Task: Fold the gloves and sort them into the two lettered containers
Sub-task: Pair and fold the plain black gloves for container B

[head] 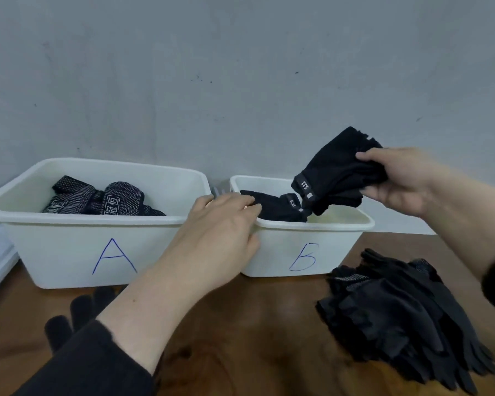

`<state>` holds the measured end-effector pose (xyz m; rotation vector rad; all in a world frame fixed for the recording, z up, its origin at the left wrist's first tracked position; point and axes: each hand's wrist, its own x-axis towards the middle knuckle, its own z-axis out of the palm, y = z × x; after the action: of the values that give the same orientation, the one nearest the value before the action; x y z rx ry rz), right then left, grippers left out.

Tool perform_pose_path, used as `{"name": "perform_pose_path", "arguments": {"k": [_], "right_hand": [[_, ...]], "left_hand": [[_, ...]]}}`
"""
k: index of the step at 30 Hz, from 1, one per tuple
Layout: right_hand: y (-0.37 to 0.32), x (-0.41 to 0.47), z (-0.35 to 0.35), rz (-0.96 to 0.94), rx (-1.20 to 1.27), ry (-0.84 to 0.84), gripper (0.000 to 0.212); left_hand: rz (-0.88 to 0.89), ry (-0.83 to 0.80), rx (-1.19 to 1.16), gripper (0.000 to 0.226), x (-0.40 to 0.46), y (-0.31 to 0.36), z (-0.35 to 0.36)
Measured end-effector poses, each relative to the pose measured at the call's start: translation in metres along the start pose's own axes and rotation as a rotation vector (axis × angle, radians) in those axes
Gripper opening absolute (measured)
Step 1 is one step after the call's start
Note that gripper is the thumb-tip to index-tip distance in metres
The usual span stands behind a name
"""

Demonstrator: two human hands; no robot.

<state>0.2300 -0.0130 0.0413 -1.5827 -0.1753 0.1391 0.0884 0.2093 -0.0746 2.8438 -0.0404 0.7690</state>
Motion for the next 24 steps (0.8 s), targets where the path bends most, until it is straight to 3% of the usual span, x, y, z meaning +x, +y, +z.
{"name": "perform_pose_path", "arguments": {"k": [4, 6, 8, 10, 11, 15, 19, 21, 24], "right_hand": [[0.014, 0.046, 0.036, 0.094, 0.192, -0.034, 0.012], [0.031, 0.06, 0.052, 0.136, 0.094, -0.062, 0.009], [0.056, 0.075, 0.057, 0.081, -0.494, -0.04, 0.035], [0.073, 0.082, 0.056, -0.126, -1.121, 0.002, 0.064], [0.075, 0.081, 0.057, -0.222, -1.208, -0.002, 0.064], [0.071, 0.072, 0.071, -0.403, -1.171, -0.263, 0.04], [0.068, 0.067, 0.087, -0.318, -1.409, -0.499, 0.037], [0.063, 0.063, 0.088, -0.366, -1.364, -0.416, 0.041], [0.054, 0.043, 0.078, -0.51, -1.052, -0.134, 0.037]], "left_hand": [[0.009, -0.05, 0.003, 0.038, 0.009, -0.01, 0.009], [0.007, -0.049, 0.01, 0.041, 0.009, -0.011, 0.009], [-0.004, -0.038, 0.043, 0.044, 0.009, -0.012, 0.009], [-0.009, -0.047, 0.055, 0.041, 0.01, -0.013, 0.009], [-0.007, -0.052, 0.051, 0.041, 0.01, -0.013, 0.008], [-0.007, -0.045, 0.063, 0.046, 0.011, -0.013, 0.008], [-0.001, -0.036, 0.048, 0.045, 0.01, -0.013, 0.011], [-0.001, -0.042, 0.025, 0.047, 0.011, -0.013, 0.01], [0.003, -0.022, 0.009, 0.049, 0.011, -0.013, 0.012]]}}
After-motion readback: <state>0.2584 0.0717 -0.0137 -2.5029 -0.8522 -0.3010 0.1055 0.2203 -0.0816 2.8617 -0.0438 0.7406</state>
